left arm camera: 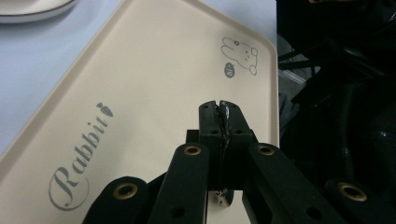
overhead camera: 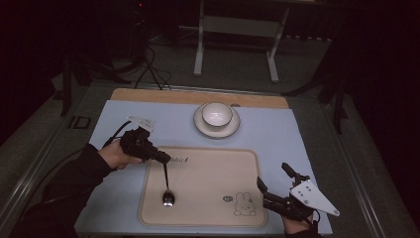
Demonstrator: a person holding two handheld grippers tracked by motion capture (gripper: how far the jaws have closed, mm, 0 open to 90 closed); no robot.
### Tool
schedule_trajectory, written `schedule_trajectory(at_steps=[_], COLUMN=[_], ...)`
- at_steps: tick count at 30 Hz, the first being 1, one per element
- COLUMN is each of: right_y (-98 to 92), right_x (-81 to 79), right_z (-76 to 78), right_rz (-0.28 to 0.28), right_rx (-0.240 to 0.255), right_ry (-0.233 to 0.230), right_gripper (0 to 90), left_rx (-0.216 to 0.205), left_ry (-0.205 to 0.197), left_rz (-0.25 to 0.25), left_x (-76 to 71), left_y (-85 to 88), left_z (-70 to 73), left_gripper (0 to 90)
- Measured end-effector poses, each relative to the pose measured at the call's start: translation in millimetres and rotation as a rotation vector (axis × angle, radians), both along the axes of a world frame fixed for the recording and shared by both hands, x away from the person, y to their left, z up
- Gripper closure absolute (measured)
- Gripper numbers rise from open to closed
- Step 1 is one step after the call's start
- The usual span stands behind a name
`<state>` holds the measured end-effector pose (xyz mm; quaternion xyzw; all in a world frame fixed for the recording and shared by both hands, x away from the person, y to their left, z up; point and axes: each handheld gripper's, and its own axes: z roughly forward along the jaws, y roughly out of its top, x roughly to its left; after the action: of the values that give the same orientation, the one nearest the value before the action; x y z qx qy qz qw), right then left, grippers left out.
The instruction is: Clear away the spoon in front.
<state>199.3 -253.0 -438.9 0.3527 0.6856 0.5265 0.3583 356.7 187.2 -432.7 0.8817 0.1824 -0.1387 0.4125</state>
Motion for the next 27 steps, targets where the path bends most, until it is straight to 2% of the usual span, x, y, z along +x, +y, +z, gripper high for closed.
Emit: schedule_trajectory(at_steps=[4,5,8,16,21,23,25,26,27], right_y=[-0.2,-0.2,-0.2,0.0,0.4,0.4,0.2,0.2,0.3], right_x=[0.1,0.0,0.0,0.1,0.5,0.5,0.5,0.5,0.4], right_z=[0.0,0.0,0.0,-0.2,-0.4,-0.4,-0.4,-0.4,-0.4], right_rz=[-0.001,-0.001,-0.001,0.004,0.008,0.009,0.008,0.009,0.009], right_rx=[0.001,0.000,-0.001,-0.002,-0.003,-0.003,-0.003,-0.003,-0.003], right_ry=[0.001,0.001,0.001,0.004,0.008,0.008,0.008,0.008,0.009], right_gripper=[13.9,13.9,13.9,13.9,13.9,13.9,13.9,13.9,13.9], left_rx=[-0.005,-0.005,-0.010,-0.045,-0.061,-0.066,-0.070,-0.076,-0.085], left_ry=[0.007,0.033,0.035,-0.023,-0.033,-0.053,-0.053,-0.075,-0.070], left_rz=[0.002,-0.009,-0.023,-0.007,0.012,0.030,0.035,0.057,0.067], left_x=[1.5,4.5,6.0,8.5,12.0,12.8,13.7,14.8,15.6], left_y=[0.2,0.3,-1.2,-4.6,-3.7,-3.2,-2.7,-1.7,-1.3], left_z=[-1.8,-4.4,-5.9,-9.7,-13.0,-14.2,-15.0,-16.3,-17.2], left_gripper=[89.7,89.7,89.6,87.7,84.6,84.5,83.0,83.0,82.2])
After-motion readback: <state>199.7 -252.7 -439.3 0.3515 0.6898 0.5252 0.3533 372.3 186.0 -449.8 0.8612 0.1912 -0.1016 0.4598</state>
